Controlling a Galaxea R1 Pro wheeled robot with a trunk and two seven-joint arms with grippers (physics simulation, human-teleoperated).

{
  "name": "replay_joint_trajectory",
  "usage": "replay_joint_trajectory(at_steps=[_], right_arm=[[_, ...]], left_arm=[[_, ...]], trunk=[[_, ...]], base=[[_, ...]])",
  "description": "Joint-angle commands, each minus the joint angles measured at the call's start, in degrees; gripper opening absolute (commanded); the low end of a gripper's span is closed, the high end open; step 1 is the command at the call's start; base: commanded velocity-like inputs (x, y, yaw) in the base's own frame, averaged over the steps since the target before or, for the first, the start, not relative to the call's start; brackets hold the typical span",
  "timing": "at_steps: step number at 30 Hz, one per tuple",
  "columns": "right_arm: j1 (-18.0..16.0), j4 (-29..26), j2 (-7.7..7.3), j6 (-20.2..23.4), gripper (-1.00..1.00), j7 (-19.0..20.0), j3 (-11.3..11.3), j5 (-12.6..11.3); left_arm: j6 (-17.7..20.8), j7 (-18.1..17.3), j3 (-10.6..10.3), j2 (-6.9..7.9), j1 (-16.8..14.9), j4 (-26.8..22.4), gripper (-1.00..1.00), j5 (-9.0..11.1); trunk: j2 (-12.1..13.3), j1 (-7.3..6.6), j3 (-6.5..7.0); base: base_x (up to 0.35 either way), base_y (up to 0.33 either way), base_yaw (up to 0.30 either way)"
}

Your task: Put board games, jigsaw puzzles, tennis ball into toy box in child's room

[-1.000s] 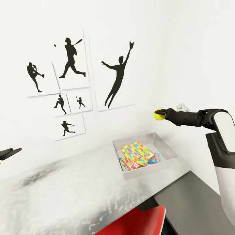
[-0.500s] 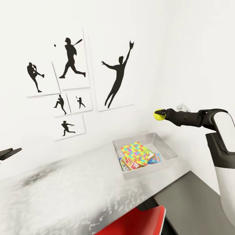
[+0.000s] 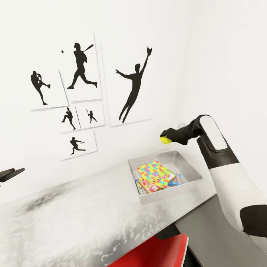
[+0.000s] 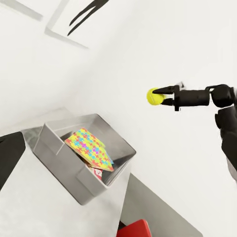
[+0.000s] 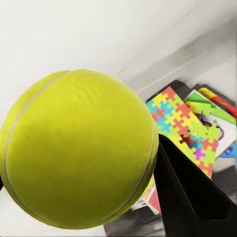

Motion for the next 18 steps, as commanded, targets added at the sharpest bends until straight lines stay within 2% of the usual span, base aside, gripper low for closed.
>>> replay_joint_trajectory(at_steps=[1,3,5,7,15,18], right_arm=[[-1.08,2.57,0.7,0.22,-1.0,-1.03,0.94,-0.37],[-2.98,9.8,1.83,0.22,-1.0,-1.45,1.91,1.27],[-3.67,15.2,2.11,0.22,-1.0,-1.39,2.04,3.4],[-3.95,18.26,2.03,0.22,-1.0,-1.05,2.1,4.96],[-3.84,20.09,1.49,0.22,-1.0,-0.76,2.66,6.25],[-3.79,20.12,1.36,0.22,-1.0,-0.75,2.54,6.29]], left_arm=[[0.61,-0.25,0.01,0.02,-0.04,-0.01,1.0,-0.06],[0.61,-0.25,0.01,0.02,-0.04,-0.01,1.0,-0.06],[0.61,-0.25,0.01,0.02,-0.04,-0.01,1.0,-0.06],[0.61,-0.25,0.01,0.02,-0.04,-0.01,1.0,-0.06],[0.61,-0.25,-0.15,-0.08,-0.04,-0.22,1.0,-0.05],[0.64,-0.25,-0.26,-0.72,-0.04,-0.7,1.0,-0.02]], trunk=[[-0.14,0.03,-0.13],[-0.14,0.03,-0.13],[-0.14,0.03,-0.13],[-0.14,0.03,-0.13],[-0.14,0.03,-0.13],[-0.14,0.03,-0.13]], base=[[0.0,0.0,0.0],[0.0,0.0,0.0],[0.0,0.0,0.0],[0.0,0.0,0.0],[0.0,0.0,0.0],[0.0,0.0,0.0]])
